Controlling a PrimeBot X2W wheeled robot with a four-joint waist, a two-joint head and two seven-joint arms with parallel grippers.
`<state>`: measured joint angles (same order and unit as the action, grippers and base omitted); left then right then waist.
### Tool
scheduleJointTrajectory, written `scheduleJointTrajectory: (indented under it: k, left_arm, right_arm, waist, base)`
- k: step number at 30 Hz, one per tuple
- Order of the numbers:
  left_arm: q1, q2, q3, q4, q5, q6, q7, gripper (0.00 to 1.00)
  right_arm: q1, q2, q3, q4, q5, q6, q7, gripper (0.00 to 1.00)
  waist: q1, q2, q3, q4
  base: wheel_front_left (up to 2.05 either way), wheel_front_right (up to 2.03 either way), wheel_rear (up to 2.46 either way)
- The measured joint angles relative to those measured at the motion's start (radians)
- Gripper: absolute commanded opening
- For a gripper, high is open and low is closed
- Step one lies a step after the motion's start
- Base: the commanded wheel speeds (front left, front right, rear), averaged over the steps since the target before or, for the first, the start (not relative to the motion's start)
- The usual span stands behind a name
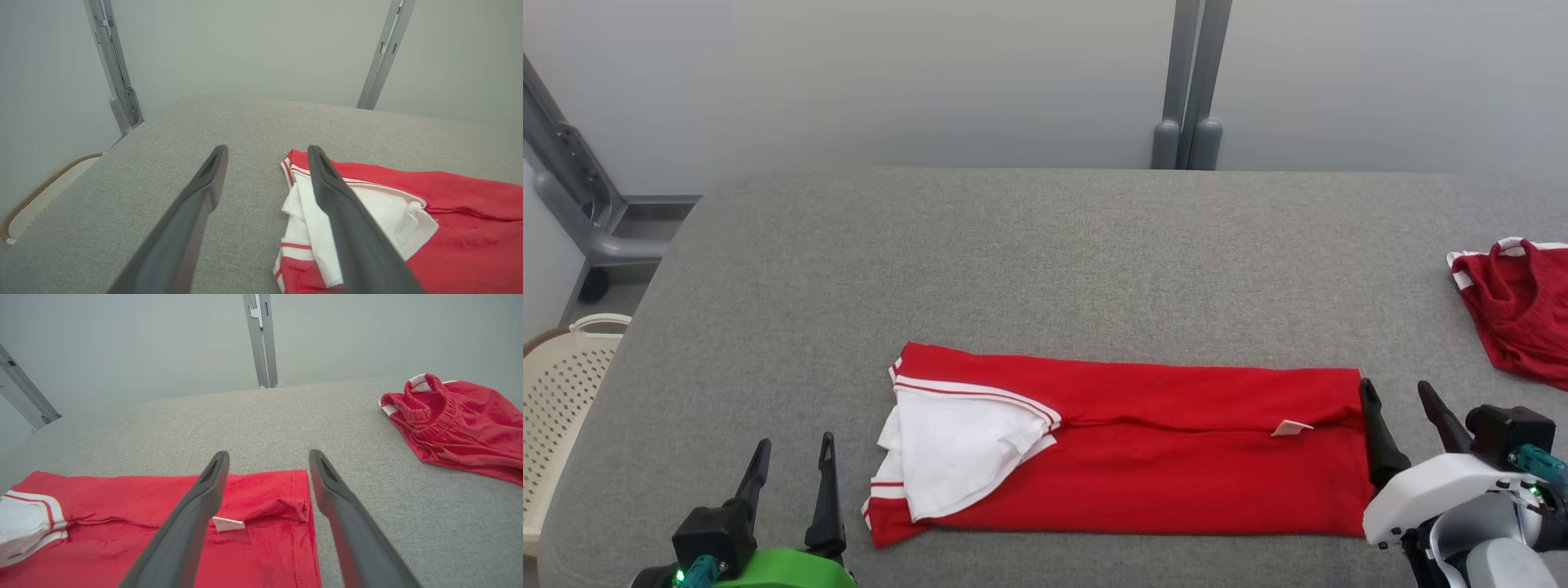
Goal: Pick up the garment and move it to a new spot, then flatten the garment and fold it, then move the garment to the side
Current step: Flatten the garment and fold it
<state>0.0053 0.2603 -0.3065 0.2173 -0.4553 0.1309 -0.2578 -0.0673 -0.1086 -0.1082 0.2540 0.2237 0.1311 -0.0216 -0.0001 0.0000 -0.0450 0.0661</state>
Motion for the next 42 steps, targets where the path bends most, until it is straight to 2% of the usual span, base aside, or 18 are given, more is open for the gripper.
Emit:
scheduleJointTrajectory:
  k: [7,11,16,26,32,36,42]
  left_arm:
    - [0.044,-0.039,0.070,-0.020,0.006,-0.044,-0.004,1.00]
    - [0.071,-0.048,0.084,-0.017,0.022,-0.098,-0.004,1.00]
    - [0.104,-0.050,0.084,-0.009,0.073,-0.137,-0.004,1.00]
    - [0.119,-0.071,0.137,0.015,0.099,-0.184,-0.005,1.00]
    - [0.118,-0.091,0.147,0.031,0.123,-0.202,-0.005,1.00]
    - [0.117,-0.100,0.158,0.038,0.131,-0.210,-0.004,1.00]
    - [0.113,-0.113,0.170,0.040,0.142,-0.218,-0.005,1.00]
  right_arm:
    - [0.044,0.051,0.009,-0.021,-0.012,0.000,-0.094,1.00]
    - [0.053,0.058,0.042,0.000,-0.012,0.000,-0.128,1.00]
    - [0.067,0.060,0.108,0.045,0.004,0.000,-0.127,1.00]
    - [0.067,0.059,0.112,0.070,0.019,0.000,-0.137,1.00]
    - [0.044,0.059,0.116,0.069,-0.001,0.000,-0.101,1.00]
    - [0.009,0.059,0.074,0.054,-0.050,0.000,-0.053,1.00]
    - [-0.092,0.059,-0.059,0.057,-0.162,0.000,0.153,1.00]
  waist:
    - [0.0000,0.0000,-0.024,0.000]
    - [0.0000,0.0000,-0.034,0.002]
    - [0.0000,0.0000,-0.043,0.000]
    - [0.0000,0.0000,-0.046,-0.010]
    - [0.0000,0.0000,-0.036,-0.018]
    - [0.0000,0.0000,-0.027,-0.022]
    - [0.0000,0.0000,-0.008,-0.029]
  base:
    - [0.00,0.00,0.00]
    - [0.00,0.00,0.00]
    - [0.00,0.00,0.00]
    - [0.00,0.00,0.00]
    - [0.00,0.00,0.00]
    - [0.00,0.00,0.00]
    - [0.00,0.00,0.00]
